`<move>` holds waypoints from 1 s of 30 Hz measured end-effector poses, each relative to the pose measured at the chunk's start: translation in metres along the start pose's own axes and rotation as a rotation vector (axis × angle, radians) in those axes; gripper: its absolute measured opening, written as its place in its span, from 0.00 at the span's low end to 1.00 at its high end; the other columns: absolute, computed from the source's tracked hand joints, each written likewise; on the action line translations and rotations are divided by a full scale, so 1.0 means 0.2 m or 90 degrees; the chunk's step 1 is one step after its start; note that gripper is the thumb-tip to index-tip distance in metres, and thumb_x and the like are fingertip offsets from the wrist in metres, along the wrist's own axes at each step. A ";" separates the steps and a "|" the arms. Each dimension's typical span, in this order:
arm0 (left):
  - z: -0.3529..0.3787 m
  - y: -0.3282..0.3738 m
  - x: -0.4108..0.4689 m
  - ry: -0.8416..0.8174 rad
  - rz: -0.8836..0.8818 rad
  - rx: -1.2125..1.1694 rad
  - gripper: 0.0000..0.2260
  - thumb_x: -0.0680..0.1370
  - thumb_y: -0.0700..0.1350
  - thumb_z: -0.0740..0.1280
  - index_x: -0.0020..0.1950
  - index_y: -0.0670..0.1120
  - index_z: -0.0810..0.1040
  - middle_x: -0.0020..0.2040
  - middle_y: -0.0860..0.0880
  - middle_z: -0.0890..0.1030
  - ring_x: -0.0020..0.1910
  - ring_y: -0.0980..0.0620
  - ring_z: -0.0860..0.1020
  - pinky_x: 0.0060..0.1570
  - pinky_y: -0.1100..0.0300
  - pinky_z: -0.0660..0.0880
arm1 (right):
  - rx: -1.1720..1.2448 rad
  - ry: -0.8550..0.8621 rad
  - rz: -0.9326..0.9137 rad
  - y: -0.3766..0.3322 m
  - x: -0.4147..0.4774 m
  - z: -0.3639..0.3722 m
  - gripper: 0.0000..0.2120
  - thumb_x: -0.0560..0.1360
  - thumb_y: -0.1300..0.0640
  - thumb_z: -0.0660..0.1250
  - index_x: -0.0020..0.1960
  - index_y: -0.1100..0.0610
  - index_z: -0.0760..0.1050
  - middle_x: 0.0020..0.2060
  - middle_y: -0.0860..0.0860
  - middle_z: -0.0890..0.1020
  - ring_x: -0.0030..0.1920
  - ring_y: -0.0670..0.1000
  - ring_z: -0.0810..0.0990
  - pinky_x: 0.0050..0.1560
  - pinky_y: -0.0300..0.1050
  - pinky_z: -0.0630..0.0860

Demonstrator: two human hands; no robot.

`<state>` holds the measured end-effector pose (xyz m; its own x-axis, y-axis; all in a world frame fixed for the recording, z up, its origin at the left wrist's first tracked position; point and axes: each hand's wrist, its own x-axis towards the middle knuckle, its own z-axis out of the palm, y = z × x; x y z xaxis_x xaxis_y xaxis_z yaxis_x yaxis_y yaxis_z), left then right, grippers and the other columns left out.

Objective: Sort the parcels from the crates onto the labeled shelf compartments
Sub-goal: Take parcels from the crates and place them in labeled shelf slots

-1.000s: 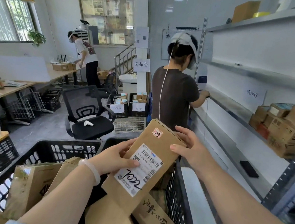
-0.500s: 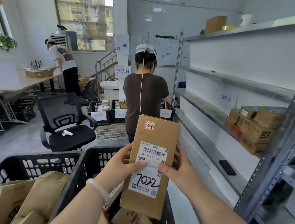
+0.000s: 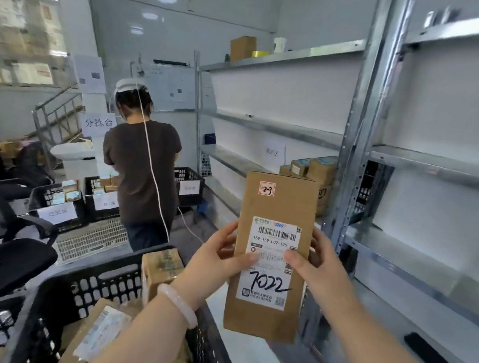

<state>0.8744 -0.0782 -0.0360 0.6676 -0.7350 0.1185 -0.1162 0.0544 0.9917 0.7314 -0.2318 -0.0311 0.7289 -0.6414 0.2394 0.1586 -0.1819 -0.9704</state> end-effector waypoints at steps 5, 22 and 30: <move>0.44 -0.10 0.03 -0.173 -0.019 -0.016 0.39 0.66 0.49 0.82 0.73 0.57 0.69 0.60 0.52 0.83 0.57 0.52 0.83 0.57 0.48 0.81 | -0.021 0.181 0.080 0.03 -0.34 -0.39 0.38 0.61 0.48 0.76 0.69 0.43 0.66 0.61 0.40 0.78 0.59 0.42 0.79 0.52 0.44 0.81; 2.25 -0.15 -0.47 -0.491 -0.091 -0.098 0.30 0.72 0.39 0.76 0.70 0.55 0.71 0.57 0.49 0.84 0.53 0.47 0.84 0.47 0.50 0.83 | -0.226 0.505 0.180 -0.10 -1.50 -1.82 0.35 0.71 0.49 0.75 0.74 0.44 0.63 0.66 0.41 0.71 0.65 0.44 0.72 0.61 0.44 0.72; 3.12 -0.11 -0.76 -0.553 -0.099 -0.130 0.31 0.72 0.39 0.76 0.69 0.57 0.70 0.59 0.50 0.83 0.55 0.47 0.84 0.52 0.45 0.82 | -0.301 0.567 0.200 -0.16 -1.95 -2.54 0.37 0.71 0.49 0.75 0.74 0.43 0.61 0.64 0.40 0.72 0.63 0.41 0.72 0.51 0.33 0.70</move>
<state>0.3167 -0.3905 -0.1073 -0.1355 -0.9907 -0.0142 0.1166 -0.0301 0.9927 0.1032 -0.3544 -0.0776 -0.0910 -0.9907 0.1015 -0.3672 -0.0613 -0.9281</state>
